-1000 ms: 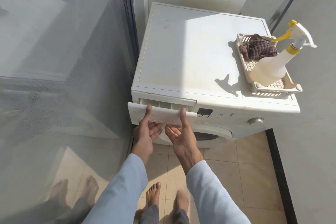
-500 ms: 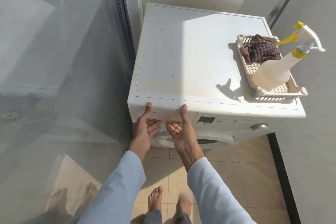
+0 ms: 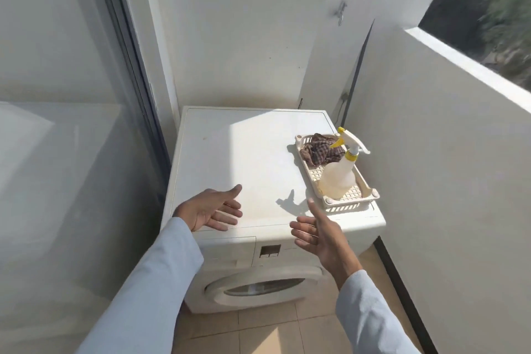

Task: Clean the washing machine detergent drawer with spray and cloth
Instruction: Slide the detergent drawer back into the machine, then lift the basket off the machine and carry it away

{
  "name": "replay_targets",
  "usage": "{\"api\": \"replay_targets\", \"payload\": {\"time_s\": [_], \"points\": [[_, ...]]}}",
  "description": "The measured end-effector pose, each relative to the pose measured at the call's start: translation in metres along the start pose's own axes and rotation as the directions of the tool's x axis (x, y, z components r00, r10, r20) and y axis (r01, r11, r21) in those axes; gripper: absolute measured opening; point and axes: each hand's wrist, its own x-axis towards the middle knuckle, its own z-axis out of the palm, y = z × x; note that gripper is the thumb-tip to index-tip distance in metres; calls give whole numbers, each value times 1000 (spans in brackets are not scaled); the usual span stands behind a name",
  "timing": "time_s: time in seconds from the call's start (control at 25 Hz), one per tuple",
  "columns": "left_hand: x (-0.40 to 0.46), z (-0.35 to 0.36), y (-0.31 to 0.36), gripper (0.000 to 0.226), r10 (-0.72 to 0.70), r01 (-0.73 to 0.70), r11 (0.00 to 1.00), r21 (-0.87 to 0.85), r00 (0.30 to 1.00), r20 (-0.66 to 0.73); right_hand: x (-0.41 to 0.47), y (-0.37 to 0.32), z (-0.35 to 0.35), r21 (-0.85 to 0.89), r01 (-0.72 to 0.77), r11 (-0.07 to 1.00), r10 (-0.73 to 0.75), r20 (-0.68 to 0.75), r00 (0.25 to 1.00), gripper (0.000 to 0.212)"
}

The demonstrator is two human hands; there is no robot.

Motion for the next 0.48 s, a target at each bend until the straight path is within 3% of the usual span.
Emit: {"api": "replay_targets", "payload": {"time_s": [0.24, 0.48], "points": [[38, 77, 108, 52, 223, -215, 973, 89, 971, -86, 23, -67, -69, 297, 146, 943, -68, -259, 963, 45], [88, 128, 168, 45, 281, -255, 949, 183, 950, -138, 75, -74, -113, 440, 140, 887, 67, -421, 904, 30]]}}
